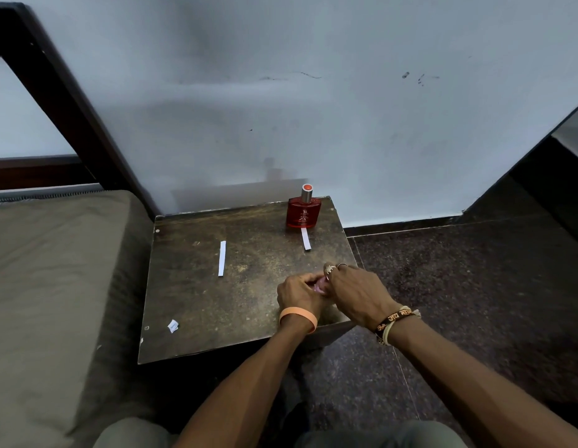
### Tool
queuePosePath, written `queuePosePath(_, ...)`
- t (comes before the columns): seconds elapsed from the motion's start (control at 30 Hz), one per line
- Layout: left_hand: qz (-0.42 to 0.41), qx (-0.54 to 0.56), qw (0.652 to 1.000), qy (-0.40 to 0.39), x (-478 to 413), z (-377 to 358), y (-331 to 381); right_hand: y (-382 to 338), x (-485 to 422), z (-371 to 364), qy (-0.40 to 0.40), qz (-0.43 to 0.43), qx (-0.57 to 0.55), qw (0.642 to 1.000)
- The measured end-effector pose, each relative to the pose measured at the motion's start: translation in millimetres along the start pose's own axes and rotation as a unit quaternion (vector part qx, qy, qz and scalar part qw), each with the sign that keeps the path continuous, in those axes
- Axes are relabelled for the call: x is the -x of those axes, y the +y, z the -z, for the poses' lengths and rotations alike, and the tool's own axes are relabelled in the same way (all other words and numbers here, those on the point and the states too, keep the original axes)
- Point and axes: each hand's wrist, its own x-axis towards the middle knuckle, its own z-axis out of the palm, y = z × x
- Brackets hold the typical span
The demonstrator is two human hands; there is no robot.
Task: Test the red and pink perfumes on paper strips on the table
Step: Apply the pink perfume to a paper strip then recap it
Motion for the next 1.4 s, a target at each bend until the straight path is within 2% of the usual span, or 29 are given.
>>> queuePosePath(0.13,-0.013,-0.012,1.000,0.001,1.0,0.7,-0.8,-4.2,-3.0,2.6,0.013,-0.046,-0.009,0.999)
queuePosePath(0.27,-0.006,-0.003,1.000,0.001,0.4,2.0,0.2,-4.2,3.0,3.7,-0.007,-0.023,-0.095,0.995)
queuePosePath(0.4,-0.014,-0.001,1.000,-0.015,0.8,2.5,1.0,-5.2,-0.4,1.1,0.030,-0.052,-0.059,0.996)
queuePosePath(0.53,-0.008,-0.007,1.000,-0.003,1.0,4.5,1.9,-5.2,0.6,0.7,0.005,-0.043,-0.153,0.987)
queuePosePath(0.7,-0.011,-0.004,1.000,-0.016,2.3,3.4,1.6,-1.5,2.5,-3.5,0.042,-0.071,-0.104,0.991)
queuePosePath(0.87,-0.015,-0.015,1.000,-0.002,0.8,4.7,1.8,-3.5,1.8,-2.1,0.010,-0.043,-0.148,0.988)
queuePosePath(1.0,-0.017,-0.022,0.999,-0.016,1.4,4.3,2.5,-1.4,-2.9,-2.5,0.037,-0.075,-0.073,0.994)
queuePosePath(1.17,-0.014,-0.013,1.000,-0.008,1.9,4.6,1.2,0.5,1.9,-3.8,0.018,-0.061,-0.179,0.982)
queuePosePath(1.33,-0.022,-0.011,1.000,-0.011,2.1,3.7,1.3,0.2,-0.4,-4.9,0.053,-0.089,-0.091,0.990)
queuePosePath(1.4,-0.015,-0.010,1.000,-0.005,0.5,3.7,0.8,-2.7,-1.1,-4.7,0.039,-0.073,-0.121,0.989)
